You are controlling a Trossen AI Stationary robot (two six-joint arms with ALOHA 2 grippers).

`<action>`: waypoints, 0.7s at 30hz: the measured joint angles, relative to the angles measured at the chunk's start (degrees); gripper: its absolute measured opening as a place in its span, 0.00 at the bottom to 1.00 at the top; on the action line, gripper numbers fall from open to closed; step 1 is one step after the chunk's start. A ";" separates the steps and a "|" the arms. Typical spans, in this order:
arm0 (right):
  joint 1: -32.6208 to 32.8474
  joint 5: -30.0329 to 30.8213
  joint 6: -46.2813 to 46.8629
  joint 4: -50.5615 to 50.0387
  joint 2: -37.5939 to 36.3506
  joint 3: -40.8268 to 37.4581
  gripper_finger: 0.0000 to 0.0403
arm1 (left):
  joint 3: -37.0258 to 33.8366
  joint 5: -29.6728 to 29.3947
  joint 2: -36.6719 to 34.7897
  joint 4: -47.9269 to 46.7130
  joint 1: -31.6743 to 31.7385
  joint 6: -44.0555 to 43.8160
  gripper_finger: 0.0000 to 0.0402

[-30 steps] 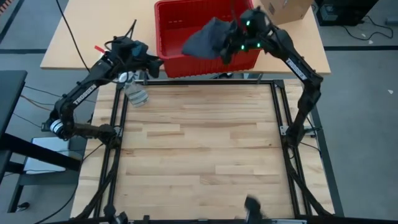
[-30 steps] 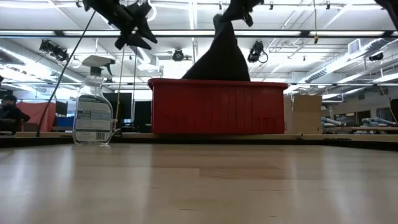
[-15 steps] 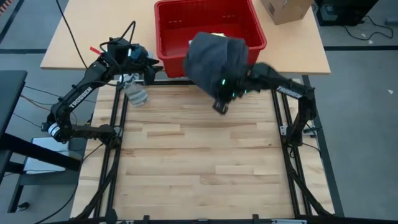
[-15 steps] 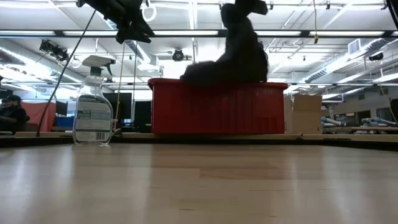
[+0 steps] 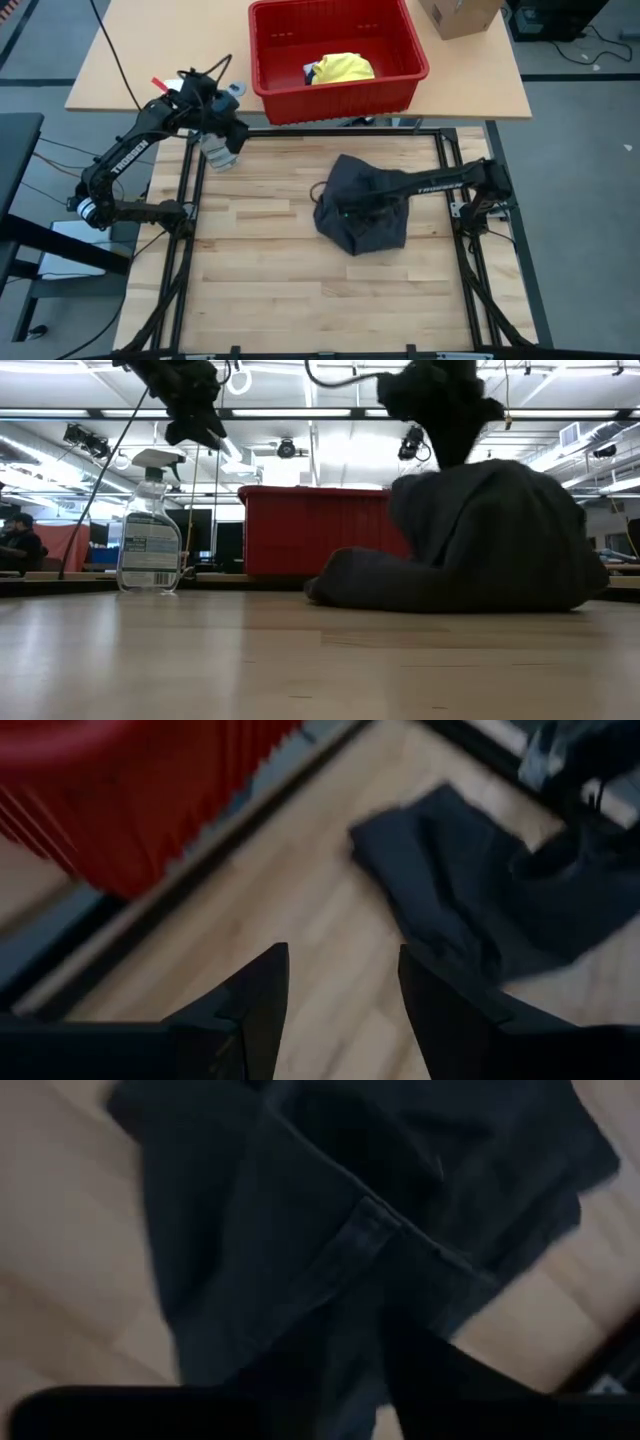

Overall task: Fold Laundry from Bin
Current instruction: Fold the black short

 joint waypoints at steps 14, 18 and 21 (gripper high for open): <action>3.59 5.21 18.01 -3.16 -14.45 -15.87 0.81 | -1.27 -2.51 0.38 5.36 -10.91 -10.13 0.48; 5.14 4.27 22.28 7.52 -24.92 -24.80 0.83 | -4.63 -3.07 0.60 13.25 -14.69 -16.08 0.48; 5.67 2.54 25.16 15.66 -31.65 -32.41 0.83 | -8.12 -3.21 0.66 18.85 -17.40 -21.21 0.48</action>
